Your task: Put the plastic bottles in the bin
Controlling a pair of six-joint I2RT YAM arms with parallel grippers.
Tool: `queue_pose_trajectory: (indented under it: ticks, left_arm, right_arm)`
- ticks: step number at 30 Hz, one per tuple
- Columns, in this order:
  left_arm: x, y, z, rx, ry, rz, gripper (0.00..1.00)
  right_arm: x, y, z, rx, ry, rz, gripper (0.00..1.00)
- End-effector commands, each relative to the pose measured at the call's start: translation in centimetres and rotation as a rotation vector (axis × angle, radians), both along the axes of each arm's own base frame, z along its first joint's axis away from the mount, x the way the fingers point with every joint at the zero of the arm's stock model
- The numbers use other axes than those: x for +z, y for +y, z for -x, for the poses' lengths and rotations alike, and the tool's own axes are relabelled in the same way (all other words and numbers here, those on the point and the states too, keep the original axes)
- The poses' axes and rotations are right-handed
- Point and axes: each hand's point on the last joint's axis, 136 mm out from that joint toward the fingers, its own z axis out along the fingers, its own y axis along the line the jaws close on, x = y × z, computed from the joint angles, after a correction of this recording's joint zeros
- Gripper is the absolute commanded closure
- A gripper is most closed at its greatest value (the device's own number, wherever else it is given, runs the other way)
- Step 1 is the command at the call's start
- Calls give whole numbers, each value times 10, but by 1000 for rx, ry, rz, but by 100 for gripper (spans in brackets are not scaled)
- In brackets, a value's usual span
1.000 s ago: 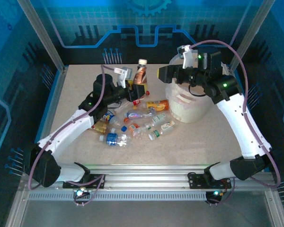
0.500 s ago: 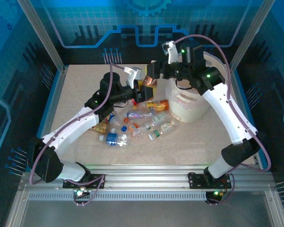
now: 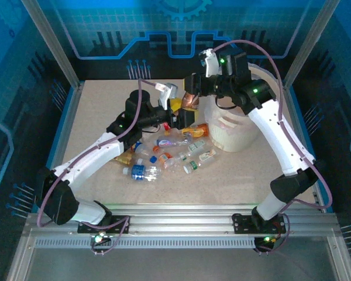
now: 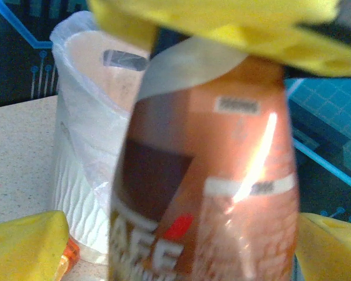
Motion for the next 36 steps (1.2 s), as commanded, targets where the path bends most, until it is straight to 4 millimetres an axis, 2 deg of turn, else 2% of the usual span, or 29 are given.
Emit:
queue_pose_trajectory:
  ticks: [1, 5, 9, 12, 15, 19, 22, 28, 36]
  left_arm:
    - [22, 13, 6, 57, -92, 19, 1]
    - [27, 32, 13, 137, -134, 24, 1]
    - [20, 62, 12, 289, -149, 1, 1]
    - [12, 86, 11, 410, -158, -28, 1]
    - [3, 111, 9, 533, -152, -60, 1]
    - [-6, 135, 10, 629, -132, -91, 1]
    - [-12, 150, 9, 692, -105, -102, 1]
    - [-29, 174, 1, 784, -19, -95, 1]
    - [-41, 190, -3, 841, 37, -88, 1]
  right_arm:
    - [21, -17, -4, -66, -79, 61, 81]
    - [43, -45, -14, -178, -160, 154, 80]
    - [58, -84, -29, -343, -220, 257, 80]
    - [58, -115, -42, -463, -228, 328, 80]
    - [49, -148, -55, -580, -207, 400, 81]
    - [23, -185, -73, -692, -142, 489, 82]
    - [-4, -197, -84, -717, -79, 532, 83]
    - [-60, -193, -96, -691, 28, 585, 83]
    - [-127, -189, -103, -669, 167, 634, 83]
